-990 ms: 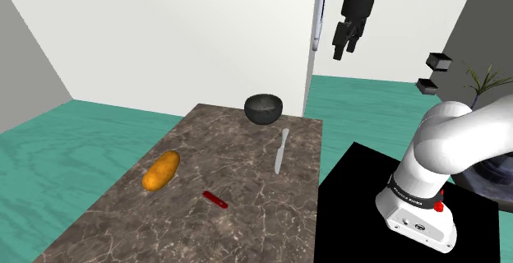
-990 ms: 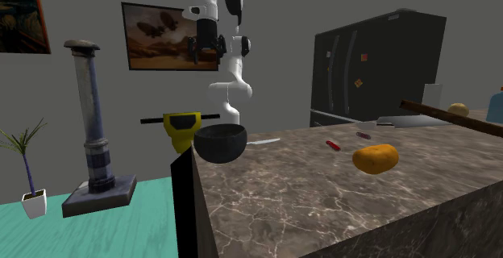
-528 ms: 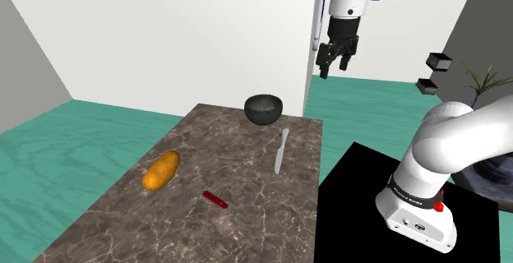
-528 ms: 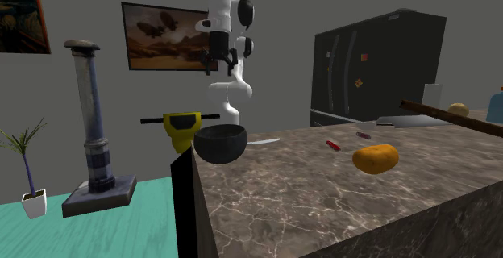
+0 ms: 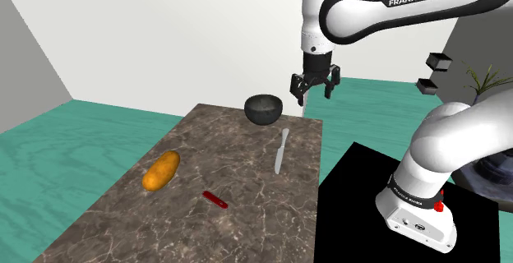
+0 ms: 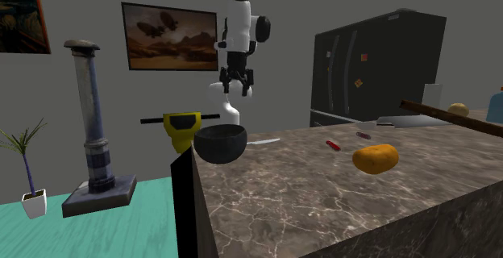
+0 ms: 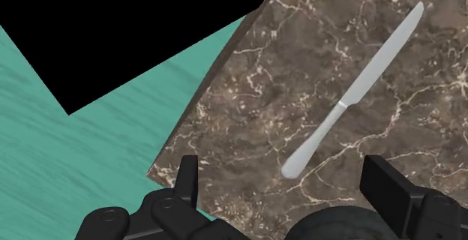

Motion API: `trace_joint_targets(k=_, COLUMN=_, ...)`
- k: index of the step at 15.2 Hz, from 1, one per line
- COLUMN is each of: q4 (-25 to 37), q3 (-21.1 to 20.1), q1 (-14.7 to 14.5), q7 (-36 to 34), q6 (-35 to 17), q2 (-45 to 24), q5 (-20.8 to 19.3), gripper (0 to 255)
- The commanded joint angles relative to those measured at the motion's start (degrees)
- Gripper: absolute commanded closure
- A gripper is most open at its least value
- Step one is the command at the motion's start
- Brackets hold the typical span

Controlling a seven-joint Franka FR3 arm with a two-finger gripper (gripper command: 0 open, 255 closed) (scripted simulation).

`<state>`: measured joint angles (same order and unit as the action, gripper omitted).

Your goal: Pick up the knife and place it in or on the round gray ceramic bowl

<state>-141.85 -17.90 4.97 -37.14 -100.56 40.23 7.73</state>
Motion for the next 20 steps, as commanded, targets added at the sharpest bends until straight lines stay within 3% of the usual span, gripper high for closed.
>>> trace_joint_targets(k=1, q4=-0.1, q3=-3.8, q1=0.8, q7=-7.0, q6=-2.3, q2=-3.0, q5=1.5, gripper=0)
trace_joint_targets(k=7, q4=2.3, q3=-13.6, q1=5.1, q7=-25.9, q6=-9.6, q2=-15.1, q5=2.8, gripper=0)
trace_joint_targets(k=12, q4=6.5, q3=-20.7, q1=9.4, q7=-43.2, q6=-15.5, q2=-28.6, q5=-0.9, gripper=0)
trace_joint_targets(k=20, q4=2.5, q3=-21.5, q1=9.5, q7=-44.4, q6=-21.9, q2=-31.4, q5=-2.3, gripper=0)
